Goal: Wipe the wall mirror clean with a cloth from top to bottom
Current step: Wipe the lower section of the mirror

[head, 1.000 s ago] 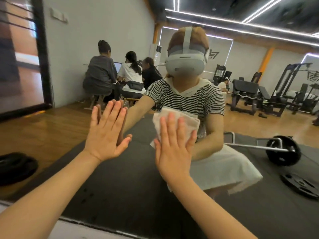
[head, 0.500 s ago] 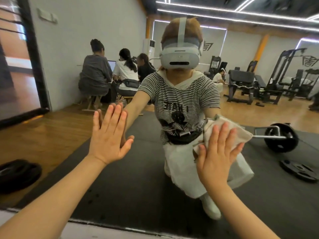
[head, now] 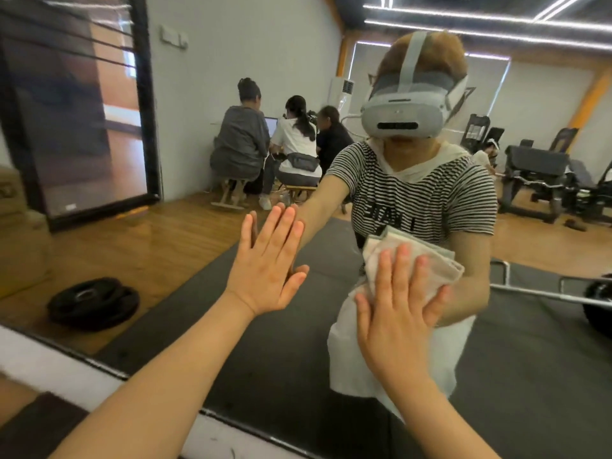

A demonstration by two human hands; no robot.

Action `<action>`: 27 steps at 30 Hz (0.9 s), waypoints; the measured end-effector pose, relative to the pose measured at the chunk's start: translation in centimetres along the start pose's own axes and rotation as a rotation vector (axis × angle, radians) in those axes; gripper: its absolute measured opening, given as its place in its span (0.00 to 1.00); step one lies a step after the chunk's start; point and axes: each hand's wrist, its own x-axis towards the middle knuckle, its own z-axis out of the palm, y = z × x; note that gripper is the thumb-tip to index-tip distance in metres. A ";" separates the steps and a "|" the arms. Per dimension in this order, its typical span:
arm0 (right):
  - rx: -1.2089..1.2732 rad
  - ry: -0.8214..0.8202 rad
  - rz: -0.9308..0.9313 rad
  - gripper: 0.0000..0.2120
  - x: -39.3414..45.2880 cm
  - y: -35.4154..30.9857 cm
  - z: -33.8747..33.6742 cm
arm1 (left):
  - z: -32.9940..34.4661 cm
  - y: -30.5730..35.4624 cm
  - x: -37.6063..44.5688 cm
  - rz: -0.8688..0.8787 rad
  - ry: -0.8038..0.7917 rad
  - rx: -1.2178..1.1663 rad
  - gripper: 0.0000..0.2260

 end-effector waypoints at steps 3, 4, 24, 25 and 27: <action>0.016 0.039 0.029 0.36 0.0 -0.2 0.4 | -0.1 0.1 0.1 -0.002 -0.007 0.014 0.31; 0.028 0.045 0.038 0.36 0.0 -0.3 0.5 | -0.1 0.1 0.1 -0.003 -0.012 0.016 0.31; 0.096 -0.058 0.005 0.32 -0.5 -0.2 -0.6 | -3.1 1.4 0.8 -0.094 -0.301 0.098 0.33; 0.102 -0.072 0.000 0.31 -0.3 -0.2 -0.8 | -3.3 1.7 1.1 -0.110 -0.308 0.099 0.34; 0.124 -0.091 -0.001 0.31 -0.4 -0.2 -1.1 | -3.6 2.1 1.2 -0.146 -0.302 0.072 0.33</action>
